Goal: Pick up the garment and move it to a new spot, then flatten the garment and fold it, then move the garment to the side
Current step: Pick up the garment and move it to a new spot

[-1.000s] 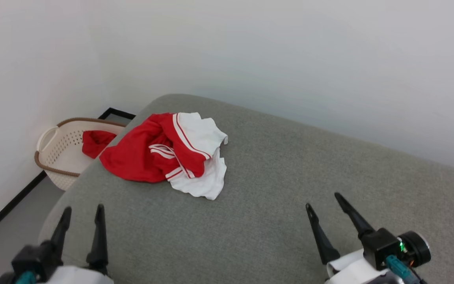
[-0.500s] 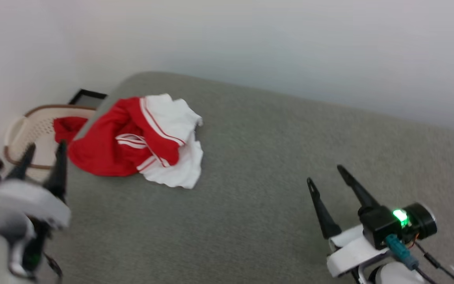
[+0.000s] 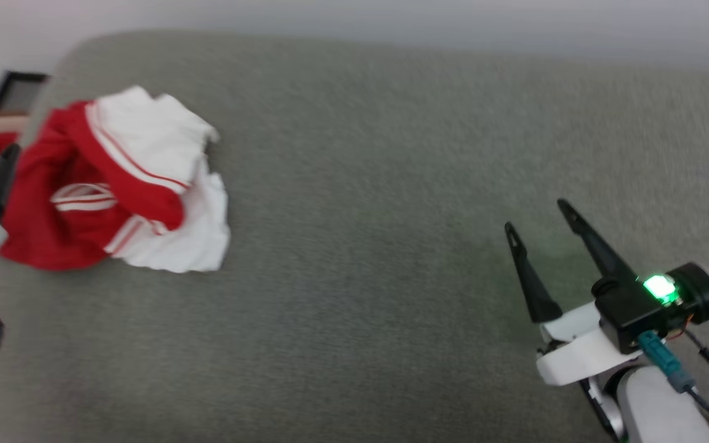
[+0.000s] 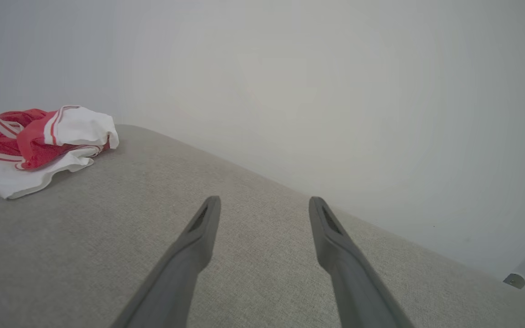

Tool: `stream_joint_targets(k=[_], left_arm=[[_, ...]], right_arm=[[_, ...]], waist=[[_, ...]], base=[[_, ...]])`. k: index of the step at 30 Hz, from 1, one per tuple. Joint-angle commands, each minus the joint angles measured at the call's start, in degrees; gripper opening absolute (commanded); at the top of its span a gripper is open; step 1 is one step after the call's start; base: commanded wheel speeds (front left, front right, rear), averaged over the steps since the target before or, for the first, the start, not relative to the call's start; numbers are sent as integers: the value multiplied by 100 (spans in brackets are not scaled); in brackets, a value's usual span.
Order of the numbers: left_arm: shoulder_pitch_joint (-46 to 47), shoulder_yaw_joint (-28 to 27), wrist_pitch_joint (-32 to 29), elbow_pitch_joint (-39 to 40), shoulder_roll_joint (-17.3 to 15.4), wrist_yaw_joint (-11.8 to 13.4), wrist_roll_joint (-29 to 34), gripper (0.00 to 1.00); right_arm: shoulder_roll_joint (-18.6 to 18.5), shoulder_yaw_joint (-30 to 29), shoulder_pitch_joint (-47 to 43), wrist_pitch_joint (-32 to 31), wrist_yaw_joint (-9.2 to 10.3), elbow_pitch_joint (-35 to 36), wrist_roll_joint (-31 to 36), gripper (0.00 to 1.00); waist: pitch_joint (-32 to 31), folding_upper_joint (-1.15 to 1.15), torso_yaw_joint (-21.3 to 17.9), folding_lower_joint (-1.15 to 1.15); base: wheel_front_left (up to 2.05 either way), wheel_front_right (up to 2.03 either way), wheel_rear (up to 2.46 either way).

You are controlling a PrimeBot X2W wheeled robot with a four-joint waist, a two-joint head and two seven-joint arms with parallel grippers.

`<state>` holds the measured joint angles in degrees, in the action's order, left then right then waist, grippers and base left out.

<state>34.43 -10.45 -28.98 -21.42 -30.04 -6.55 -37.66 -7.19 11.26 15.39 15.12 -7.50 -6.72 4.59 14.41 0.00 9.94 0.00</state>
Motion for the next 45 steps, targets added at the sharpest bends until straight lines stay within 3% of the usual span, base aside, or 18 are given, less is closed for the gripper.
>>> stream_joint_targets(k=[1,8,17,26,27,28,29,45], left_arm=[[114,-8,-37,-57,-41,9,-35,100],[686,101,-801,-787,-234,105,-225,100],[1178,378,-1649,-1882,-227,382,-243,100],[1326,614,-1637,-2789,14,313,-199,100],[1341,624,-1609,-2871,34,300,-204,72],[1358,642,-1590,-2954,33,269,-204,16],[1376,640,-1537,-3017,18,248,-209,0],[1932,775,-160,-2909,-570,-69,-87,0]], right_arm=[[-32,-19,119,5,2,40,-10,100],[-142,-93,223,5,2,346,35,100],[-215,-223,272,-14,2,587,75,100],[-252,-251,249,-129,2,766,49,100],[-249,-260,232,-137,2,770,51,100],[-239,-265,211,-138,2,770,58,100],[-224,-268,193,-148,2,769,71,100],[-72,-314,-104,-132,2,369,5,100]], waist=[[741,0,-614,0],[1197,0,-786,0],[1467,0,-863,0],[1506,0,-899,0],[1489,0,-891,0],[1462,0,-882,0],[1429,0,-872,0],[305,0,-531,0]], base=[[0,0,0],[0,0,0],[0,0,0],[0,0,0],[0,0,0],[0,0,0],[0,0,0],[0,0,0]])
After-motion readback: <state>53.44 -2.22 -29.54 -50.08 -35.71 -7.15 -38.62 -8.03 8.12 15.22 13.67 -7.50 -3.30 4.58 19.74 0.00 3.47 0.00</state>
